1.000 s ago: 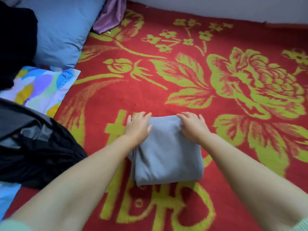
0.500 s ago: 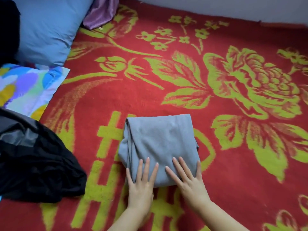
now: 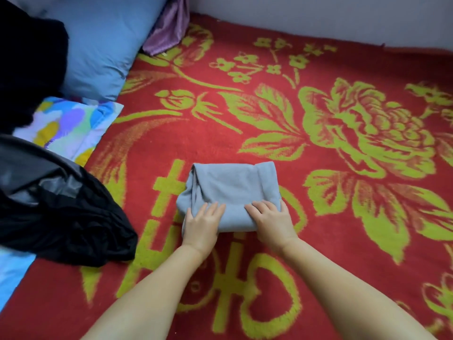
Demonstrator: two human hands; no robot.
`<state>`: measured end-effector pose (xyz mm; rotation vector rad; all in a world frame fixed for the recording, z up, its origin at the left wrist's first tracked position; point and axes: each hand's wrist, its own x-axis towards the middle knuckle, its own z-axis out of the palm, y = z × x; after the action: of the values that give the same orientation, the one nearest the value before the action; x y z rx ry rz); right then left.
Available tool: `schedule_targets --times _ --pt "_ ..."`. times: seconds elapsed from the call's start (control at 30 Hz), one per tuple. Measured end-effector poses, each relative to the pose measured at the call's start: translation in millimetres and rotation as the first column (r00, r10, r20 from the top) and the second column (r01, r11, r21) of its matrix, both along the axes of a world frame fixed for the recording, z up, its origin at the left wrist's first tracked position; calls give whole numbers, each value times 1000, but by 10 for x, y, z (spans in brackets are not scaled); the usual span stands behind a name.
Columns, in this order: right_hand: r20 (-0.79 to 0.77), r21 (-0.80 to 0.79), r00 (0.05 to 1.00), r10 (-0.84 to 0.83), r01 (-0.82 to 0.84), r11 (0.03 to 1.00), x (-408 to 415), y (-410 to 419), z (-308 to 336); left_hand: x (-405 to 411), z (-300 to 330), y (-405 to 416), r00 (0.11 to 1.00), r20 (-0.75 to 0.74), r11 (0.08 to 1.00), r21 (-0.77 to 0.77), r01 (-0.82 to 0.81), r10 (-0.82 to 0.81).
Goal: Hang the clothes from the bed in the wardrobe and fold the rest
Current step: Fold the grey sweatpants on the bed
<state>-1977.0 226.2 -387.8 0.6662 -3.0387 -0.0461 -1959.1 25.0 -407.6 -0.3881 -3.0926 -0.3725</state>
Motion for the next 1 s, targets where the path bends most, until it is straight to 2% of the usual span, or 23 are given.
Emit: schedule_targets --times 0.13,0.23,0.5,0.6,0.7,0.83,1.0 --pt "60 6 998 6 -6 1000 16 -112 708 30 655 -130 994 -105 999 35 -2 6" --pt "168 -4 984 57 -58 998 176 -269 1053 292 1016 -302 994 -111 998 -67 -12 4" --pt "254 -16 887 385 -394 919 1002 -1037 1633 1689 1552 -907 969 -94 940 -239 -245 229" --pt "211 -2 824 526 -537 843 1341 -1488 1735 2317 1721 -1197 920 -105 894 -214 -393 379" --pt "205 -5 706 678 -692 722 1868 -2064 1855 3127 1761 -1539 827 -9 813 -180 -554 562" --pt "61 -19 515 855 -856 517 2659 -2717 1891 4246 1883 -1821 727 -11 715 -168 -678 687" --pt "89 -51 250 964 -966 255 3923 -3472 1711 5787 1977 -2046 547 60 550 -126 -825 835"
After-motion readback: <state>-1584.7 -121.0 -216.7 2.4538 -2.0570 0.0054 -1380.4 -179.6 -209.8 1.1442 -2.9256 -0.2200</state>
